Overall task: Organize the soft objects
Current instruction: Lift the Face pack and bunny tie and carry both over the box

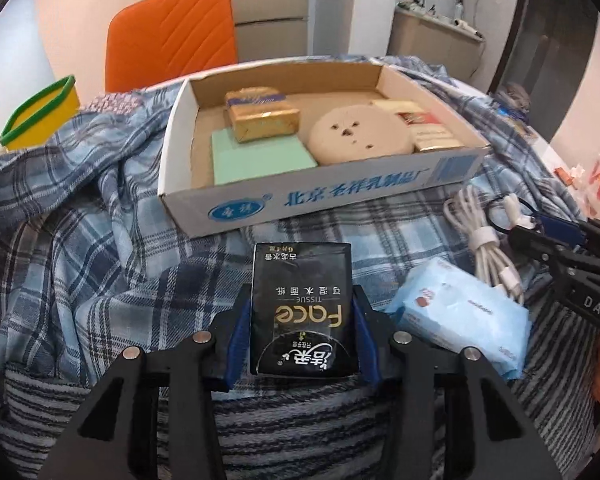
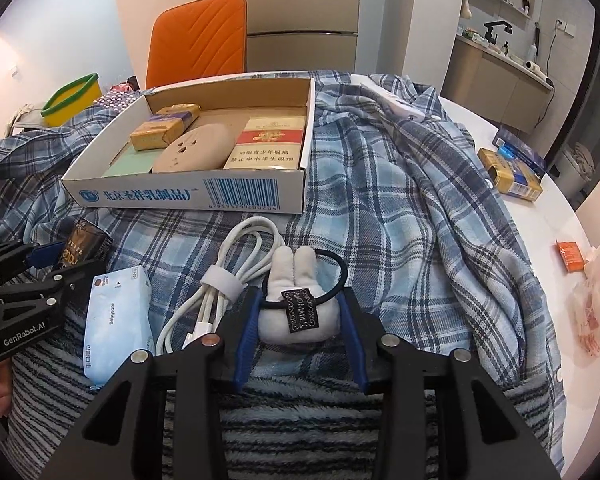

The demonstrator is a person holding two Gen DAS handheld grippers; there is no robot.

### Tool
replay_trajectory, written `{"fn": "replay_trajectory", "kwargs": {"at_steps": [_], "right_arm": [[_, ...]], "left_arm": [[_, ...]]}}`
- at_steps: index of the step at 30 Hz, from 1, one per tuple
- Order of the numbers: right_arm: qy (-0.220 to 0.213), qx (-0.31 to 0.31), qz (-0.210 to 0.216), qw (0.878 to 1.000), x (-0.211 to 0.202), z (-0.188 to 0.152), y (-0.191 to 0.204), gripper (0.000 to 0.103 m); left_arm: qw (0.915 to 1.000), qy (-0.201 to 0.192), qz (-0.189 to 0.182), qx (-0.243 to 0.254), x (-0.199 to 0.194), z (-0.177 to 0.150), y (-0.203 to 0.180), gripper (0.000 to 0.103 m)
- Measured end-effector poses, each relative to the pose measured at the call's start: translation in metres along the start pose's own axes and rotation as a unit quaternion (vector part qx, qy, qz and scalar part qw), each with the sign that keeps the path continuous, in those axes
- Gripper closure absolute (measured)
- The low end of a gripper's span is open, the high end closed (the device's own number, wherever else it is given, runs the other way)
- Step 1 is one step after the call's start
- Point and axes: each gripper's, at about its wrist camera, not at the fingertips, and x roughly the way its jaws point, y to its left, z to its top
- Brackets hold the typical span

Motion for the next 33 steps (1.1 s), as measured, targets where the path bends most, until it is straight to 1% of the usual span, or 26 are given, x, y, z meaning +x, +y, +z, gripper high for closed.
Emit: {"fn": "replay_trajectory", "kwargs": {"at_steps": [4, 6, 8, 11, 16, 19, 22, 24, 26, 29, 33], "right_arm": [[-0.033, -0.005, 0.005, 0.999, -0.013, -0.001, 0.002, 0.062], [-0.059, -0.012, 0.006, 0.998, -0.022, -0.002, 0.005, 0.062], [-0.086, -0.022, 0.009, 0.996, -0.032, -0.003, 0.009, 0.062], [-0.121, -0.029, 0.017, 0.992, -0.045, -0.005, 0.012, 0.062], [-0.185, -0.032, 0.026, 0.982, -0.068, -0.008, 0.015, 0.062], [-0.231, -0.040, 0.027, 0.972, -0.084, -0.013, 0.021, 0.062], [-0.278, -0.043, 0.024, 0.959, -0.099, -0.019, 0.024, 0.062], [-0.318, -0.039, 0.025, 0.947, -0.111, -0.025, 0.023, 0.062], [-0.347, -0.033, 0.024, 0.937, -0.120, -0.029, 0.022, 0.062], [-0.375, -0.027, 0.031, 0.926, -0.128, -0.034, 0.020, 0.062], [-0.400, -0.026, 0.038, 0.915, -0.137, -0.037, 0.021, 0.062]], "left_arm": [[0.9991, -0.040, -0.008, -0.004, -0.015, -0.002, 0.002, 0.058], [0.9979, -0.064, -0.009, -0.006, -0.024, -0.002, 0.002, 0.058], [0.9954, -0.095, -0.015, -0.005, -0.036, -0.004, 0.001, 0.058], [0.9894, -0.144, -0.017, 0.002, -0.053, -0.006, -0.001, 0.058], [0.9731, -0.230, -0.012, 0.013, -0.083, -0.012, -0.006, 0.058], [0.9628, -0.270, -0.005, 0.010, -0.096, -0.016, -0.005, 0.058], [0.9520, -0.306, -0.005, -0.001, -0.107, -0.019, 0.000, 0.058], [0.9447, -0.328, -0.007, -0.009, -0.114, -0.021, 0.004, 0.058], [0.9402, -0.340, -0.004, -0.010, -0.119, -0.023, 0.005, 0.058], [0.9329, -0.360, 0.004, -0.007, -0.126, -0.025, 0.005, 0.058], [0.9196, -0.393, 0.012, -0.009, -0.136, -0.028, 0.004, 0.058]]}}
